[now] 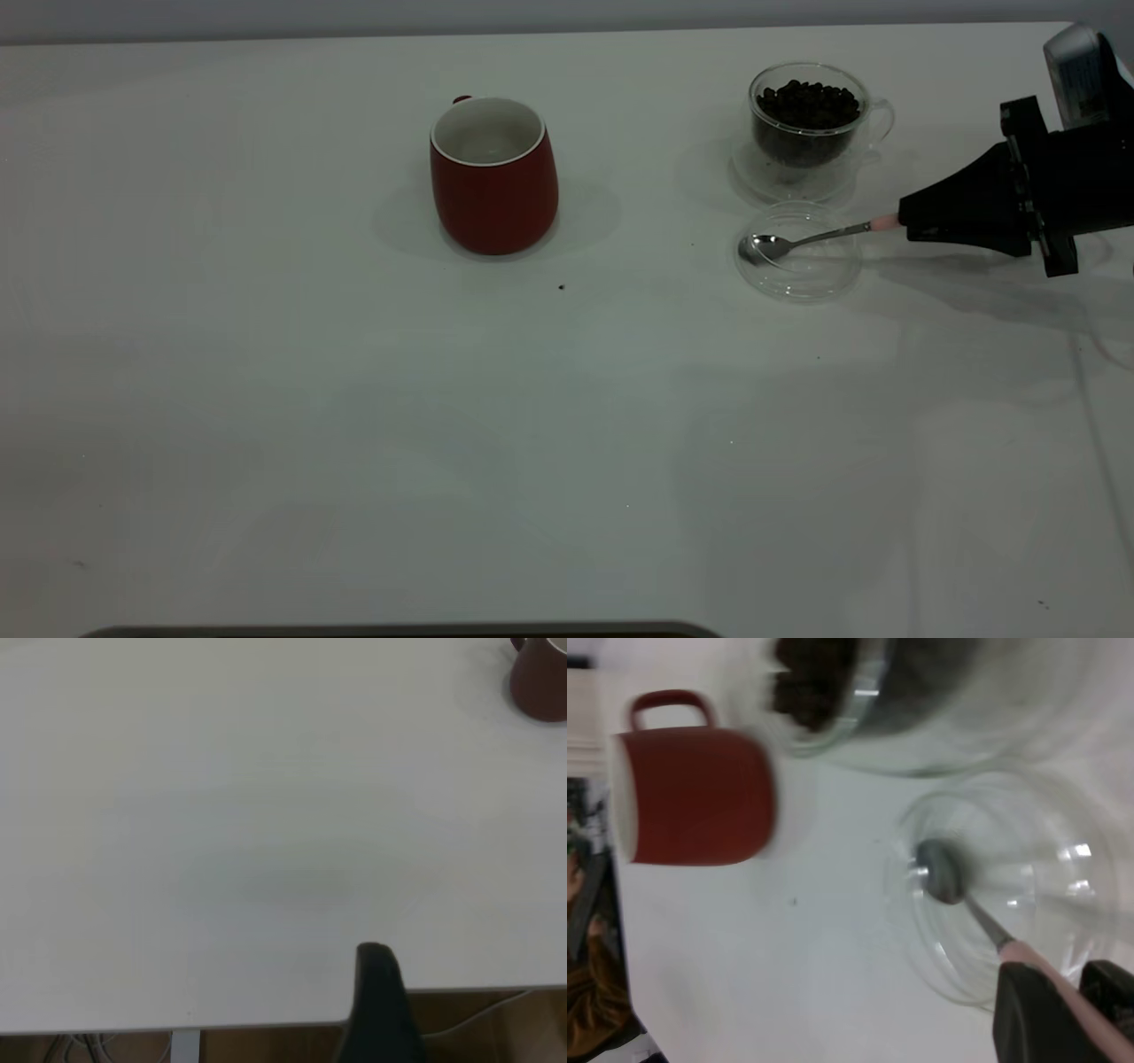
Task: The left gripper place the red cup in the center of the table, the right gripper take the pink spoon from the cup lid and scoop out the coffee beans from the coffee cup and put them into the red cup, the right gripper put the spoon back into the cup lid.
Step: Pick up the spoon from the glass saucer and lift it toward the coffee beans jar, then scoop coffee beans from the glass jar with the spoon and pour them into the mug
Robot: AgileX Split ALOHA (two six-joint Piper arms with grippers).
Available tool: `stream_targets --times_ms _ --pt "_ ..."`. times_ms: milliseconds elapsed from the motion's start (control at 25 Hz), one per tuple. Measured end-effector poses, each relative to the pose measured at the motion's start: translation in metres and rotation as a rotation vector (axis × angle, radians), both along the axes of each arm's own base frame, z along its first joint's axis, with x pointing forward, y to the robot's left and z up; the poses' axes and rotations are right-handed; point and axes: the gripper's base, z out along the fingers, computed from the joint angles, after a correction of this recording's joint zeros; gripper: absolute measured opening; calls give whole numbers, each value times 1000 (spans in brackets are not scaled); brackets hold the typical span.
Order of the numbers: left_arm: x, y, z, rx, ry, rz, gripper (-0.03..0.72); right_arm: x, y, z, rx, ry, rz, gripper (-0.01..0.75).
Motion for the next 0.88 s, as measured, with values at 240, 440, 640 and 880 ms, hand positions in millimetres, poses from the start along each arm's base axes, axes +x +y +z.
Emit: stream_targets --times_ms 240,440,640,880 --pt "0 0 0 0 0 0 587 0 -7 8 -19 -20 26 101" --pt "0 0 0 0 0 0 587 1 -20 35 -100 -74 104 101" --pt "0 0 0 0 0 0 587 6 -20 82 -110 -123 160 101" --pt "0 0 0 0 0 0 587 19 14 135 -95 -249 214 101"
